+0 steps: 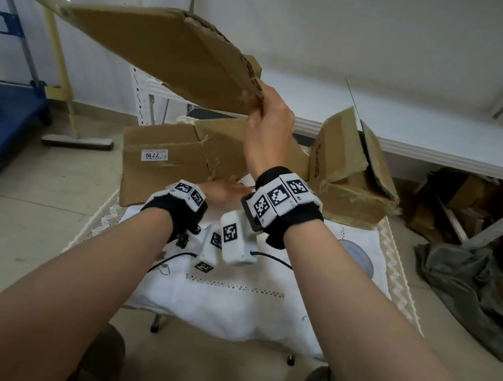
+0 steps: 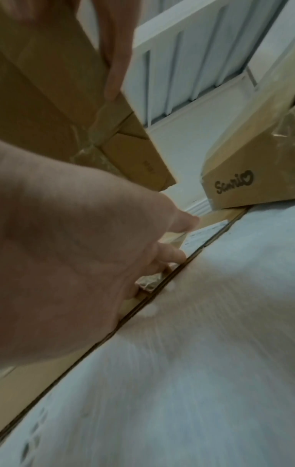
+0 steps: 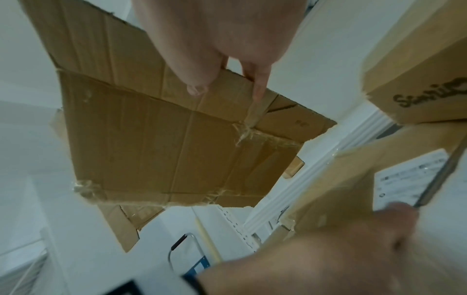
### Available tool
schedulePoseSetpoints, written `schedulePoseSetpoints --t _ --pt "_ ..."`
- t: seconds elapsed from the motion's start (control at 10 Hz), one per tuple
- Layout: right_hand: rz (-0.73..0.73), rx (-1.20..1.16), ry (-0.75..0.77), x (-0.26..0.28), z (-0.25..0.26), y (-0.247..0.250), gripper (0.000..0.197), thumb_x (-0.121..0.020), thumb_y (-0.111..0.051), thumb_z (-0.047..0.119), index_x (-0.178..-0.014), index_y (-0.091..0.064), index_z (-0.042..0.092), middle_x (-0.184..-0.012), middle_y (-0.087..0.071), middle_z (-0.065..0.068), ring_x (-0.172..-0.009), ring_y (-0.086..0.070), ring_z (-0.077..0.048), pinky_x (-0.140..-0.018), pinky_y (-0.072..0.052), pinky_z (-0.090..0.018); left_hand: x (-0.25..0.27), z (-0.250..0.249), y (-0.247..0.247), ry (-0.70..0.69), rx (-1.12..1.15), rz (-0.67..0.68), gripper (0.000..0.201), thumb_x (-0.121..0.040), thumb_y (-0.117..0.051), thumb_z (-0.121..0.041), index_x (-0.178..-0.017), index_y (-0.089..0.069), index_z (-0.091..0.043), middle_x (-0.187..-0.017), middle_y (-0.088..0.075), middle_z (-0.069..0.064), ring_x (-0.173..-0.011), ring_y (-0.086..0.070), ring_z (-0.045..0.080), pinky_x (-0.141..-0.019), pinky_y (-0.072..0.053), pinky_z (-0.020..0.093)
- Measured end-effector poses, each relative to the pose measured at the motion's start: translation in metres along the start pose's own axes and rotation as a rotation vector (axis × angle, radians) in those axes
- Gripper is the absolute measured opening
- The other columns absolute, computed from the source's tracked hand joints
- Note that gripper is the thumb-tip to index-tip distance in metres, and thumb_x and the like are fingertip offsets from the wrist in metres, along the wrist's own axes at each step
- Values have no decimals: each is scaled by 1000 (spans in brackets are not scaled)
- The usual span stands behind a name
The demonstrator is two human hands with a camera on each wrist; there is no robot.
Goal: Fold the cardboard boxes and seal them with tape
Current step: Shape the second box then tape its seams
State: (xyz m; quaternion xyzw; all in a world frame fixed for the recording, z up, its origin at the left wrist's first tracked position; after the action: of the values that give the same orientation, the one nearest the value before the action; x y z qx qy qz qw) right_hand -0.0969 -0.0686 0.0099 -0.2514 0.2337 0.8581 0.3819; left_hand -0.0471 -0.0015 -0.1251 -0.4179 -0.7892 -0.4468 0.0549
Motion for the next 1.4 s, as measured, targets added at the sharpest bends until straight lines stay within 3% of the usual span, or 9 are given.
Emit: schedulePoseSetpoints --t 0.1,0.2,0.3,0.4,0.6,0.8,0.9,1.0,1.4 --pt "27 -36 -46 4 -10 13 47 -91 -48 -16 -121 -72 12 -102 -71 4 -83 -60 18 -83 -44 -2 -26 25 14 -81 391 -127 69 -94 -48 -65 -136 -52 -11 -139 -54 9 -129 -49 28 -113 -34 39" --pt "71 -34 -116 13 -26 27 42 -93 -54 -12 -121 -72 12 -107 -71 3 -97 -63 1 -96 -47 -16 13 32 38 -86 861 -419 40 -104 -44 -36 -133 -57 -11 -132 -61 0 -120 -55 18 -108 -37 39" --pt "97 -53 -137 27 -41 35 45 -91 -56 -12 -118 -75 19 -109 -72 15 -118 -61 -23 -112 -44 -47 48 40 46 -225 1519 -472 56 -103 -35 -49 -136 -50 -7 -126 -66 15 -114 -64 32 -101 -48 49" --pt "170 -35 -130 44 -45 34 50 -89 -56 -14 -118 -76 21 -125 -72 3 -137 -48 -17 -124 -24 -51 90 36 53 -371 1981 -386 90 -81 -57 -74 -136 -41 -5 -130 -55 25 -114 -61 49 -93 -48 69" --pt "273 -208 -234 86 -33 34 69 -73 -34 -30 -115 -74 7 -123 -72 -7 -128 -56 -9 -121 -33 -37 142 36 46 -183 1730 -475 12 -89 -56 -4 -101 -58 -2 -113 -67 21 -93 -71 34 -71 -62 45" --pt "198 -200 -321 116 -28 64 54 -89 -38 -19 -127 -66 6 -125 -68 -3 -118 -61 -11 -106 -45 -22 163 53 15 -153 1594 -418 20 -94 -49 -4 -112 -55 -7 -85 -76 15 -70 -75 31 -53 -59 42" --pt "78 -144 -315 110 -24 85 41 -95 -54 4 -127 -62 28 -137 -57 9 -132 -48 -8 -115 -39 -35 170 63 17 -164 1592 -482 30 -89 -56 -11 -119 -55 -11 -109 -71 13 -98 -70 35 -74 -60 52" --pt "49 -231 -420 95 -31 96 57 -89 -64 36 -143 -46 37 -151 -47 8 -139 -44 -13 -117 -38 -47 174 60 27 -219 1537 -484 14 -90 -53 -13 -104 -57 -17 -89 -73 5 -85 -71 28 -68 -60 46" --pt "-441 -811 -842 53 -55 123 87 -92 -49 -13 -156 -18 36 -130 -52 -8 -116 -59 -30 -92 -58 -45 142 23 61 -402 1395 -441 17 -91 -51 -6 -100 -66 -9 -79 -73 5 -70 -71 21 -59 -60 38"
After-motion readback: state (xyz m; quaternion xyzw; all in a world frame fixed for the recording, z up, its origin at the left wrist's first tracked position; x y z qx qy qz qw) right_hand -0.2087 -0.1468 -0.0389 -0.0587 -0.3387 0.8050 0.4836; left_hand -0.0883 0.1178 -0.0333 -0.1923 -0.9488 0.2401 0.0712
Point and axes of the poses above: each hand's wrist, its own x-axis away from the middle knuckle, its own y-axis out of the back of the hand, z = x × y, the point moved 5 cm from there along -x, towards the middle knuckle
